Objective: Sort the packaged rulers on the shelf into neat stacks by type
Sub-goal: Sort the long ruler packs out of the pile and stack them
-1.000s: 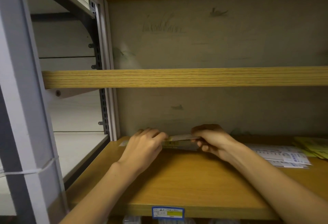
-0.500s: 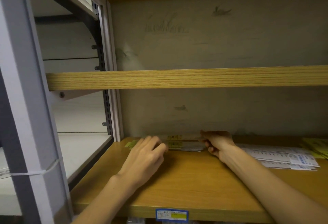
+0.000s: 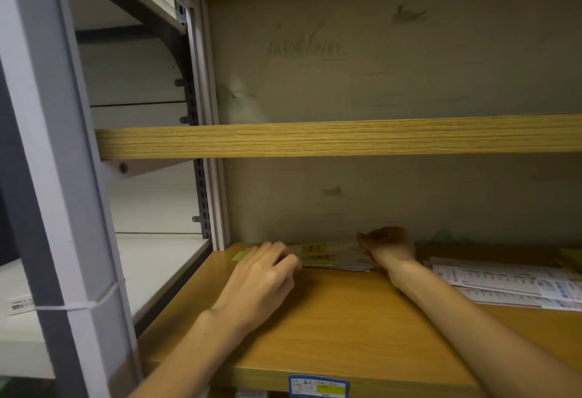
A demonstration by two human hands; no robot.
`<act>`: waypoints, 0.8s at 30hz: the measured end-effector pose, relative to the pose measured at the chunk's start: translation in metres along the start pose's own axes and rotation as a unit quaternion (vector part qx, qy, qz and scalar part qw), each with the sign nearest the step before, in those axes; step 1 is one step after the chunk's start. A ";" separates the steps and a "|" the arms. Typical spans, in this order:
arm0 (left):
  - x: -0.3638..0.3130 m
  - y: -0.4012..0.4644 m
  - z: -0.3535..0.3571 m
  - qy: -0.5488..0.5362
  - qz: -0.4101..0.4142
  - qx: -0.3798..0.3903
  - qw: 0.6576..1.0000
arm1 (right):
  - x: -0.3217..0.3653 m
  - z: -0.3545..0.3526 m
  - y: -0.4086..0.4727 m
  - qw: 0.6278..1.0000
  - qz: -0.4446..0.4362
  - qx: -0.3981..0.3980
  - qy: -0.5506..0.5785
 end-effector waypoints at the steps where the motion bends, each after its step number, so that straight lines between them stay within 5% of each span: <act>1: 0.001 0.000 0.000 0.001 -0.001 0.000 1.000 | 0.000 0.000 -0.001 1.000 -0.010 0.003 -0.020; 24: 0.007 -0.003 0.004 -0.015 0.001 0.016 1.000 | 0.001 -0.005 -0.003 0.958 -0.139 0.027 -0.248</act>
Point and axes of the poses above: each hand's wrist, its own y-axis towards the middle knuckle, its own z-axis out of the palm, x = y × z, the point moved 1 cm from there along y, towards the middle knuckle, and after that the axes turned 10 degrees about -z, right-handed, at the moved point
